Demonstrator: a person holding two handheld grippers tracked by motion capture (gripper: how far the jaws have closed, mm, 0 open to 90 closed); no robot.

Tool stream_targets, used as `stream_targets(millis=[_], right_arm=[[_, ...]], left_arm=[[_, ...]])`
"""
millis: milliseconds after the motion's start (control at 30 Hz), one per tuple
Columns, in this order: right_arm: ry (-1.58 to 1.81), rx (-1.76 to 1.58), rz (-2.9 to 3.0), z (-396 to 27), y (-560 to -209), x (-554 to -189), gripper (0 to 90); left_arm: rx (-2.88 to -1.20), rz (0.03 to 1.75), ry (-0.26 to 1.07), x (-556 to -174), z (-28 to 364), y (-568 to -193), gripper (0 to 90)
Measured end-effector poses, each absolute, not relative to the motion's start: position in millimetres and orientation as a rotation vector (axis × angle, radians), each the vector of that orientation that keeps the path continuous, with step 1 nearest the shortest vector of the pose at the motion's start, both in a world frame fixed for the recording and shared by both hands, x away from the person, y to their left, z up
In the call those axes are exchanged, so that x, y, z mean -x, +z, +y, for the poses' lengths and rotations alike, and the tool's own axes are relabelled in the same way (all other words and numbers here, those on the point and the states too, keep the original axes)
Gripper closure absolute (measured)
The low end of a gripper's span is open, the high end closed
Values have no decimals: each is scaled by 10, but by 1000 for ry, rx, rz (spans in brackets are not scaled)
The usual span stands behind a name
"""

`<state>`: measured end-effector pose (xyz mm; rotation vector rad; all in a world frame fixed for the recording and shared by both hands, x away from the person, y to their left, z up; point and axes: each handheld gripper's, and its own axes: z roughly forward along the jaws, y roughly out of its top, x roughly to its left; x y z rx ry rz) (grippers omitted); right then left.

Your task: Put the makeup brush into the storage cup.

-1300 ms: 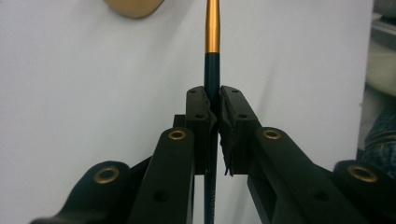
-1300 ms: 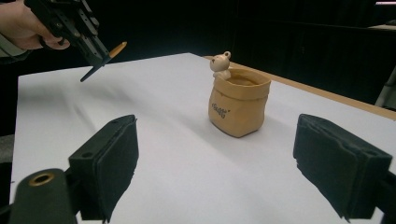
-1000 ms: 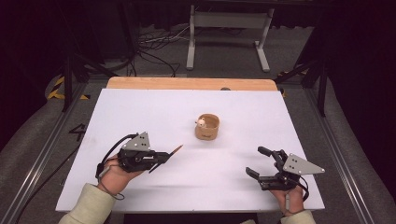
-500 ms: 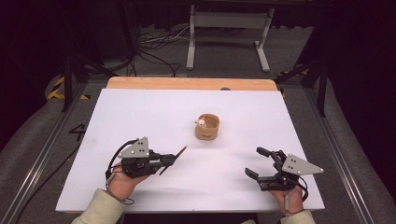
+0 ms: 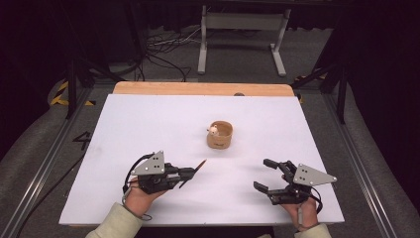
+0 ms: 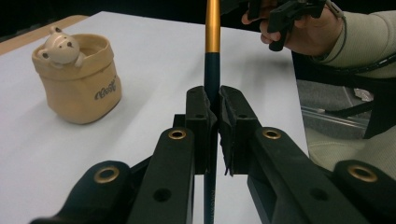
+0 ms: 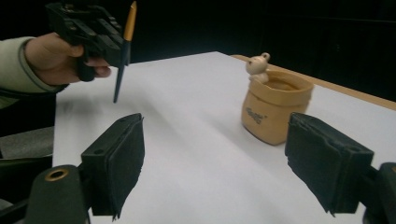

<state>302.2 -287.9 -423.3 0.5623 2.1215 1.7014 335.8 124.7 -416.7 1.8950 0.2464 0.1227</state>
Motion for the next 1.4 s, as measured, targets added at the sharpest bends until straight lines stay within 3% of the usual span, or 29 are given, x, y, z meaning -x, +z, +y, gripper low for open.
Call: stream_targets(millis=[467, 1400], right_arm=[[1822, -413, 2227, -2285, -4046, -3044, 223], [1952, -282, 2290, -1700, -3973, -3223, 564]], left_arm=[[-1843, 161, 115, -3312, 1155, -4217, 828], [-1844, 126, 88, -3290, 1104, -4252, 827]])
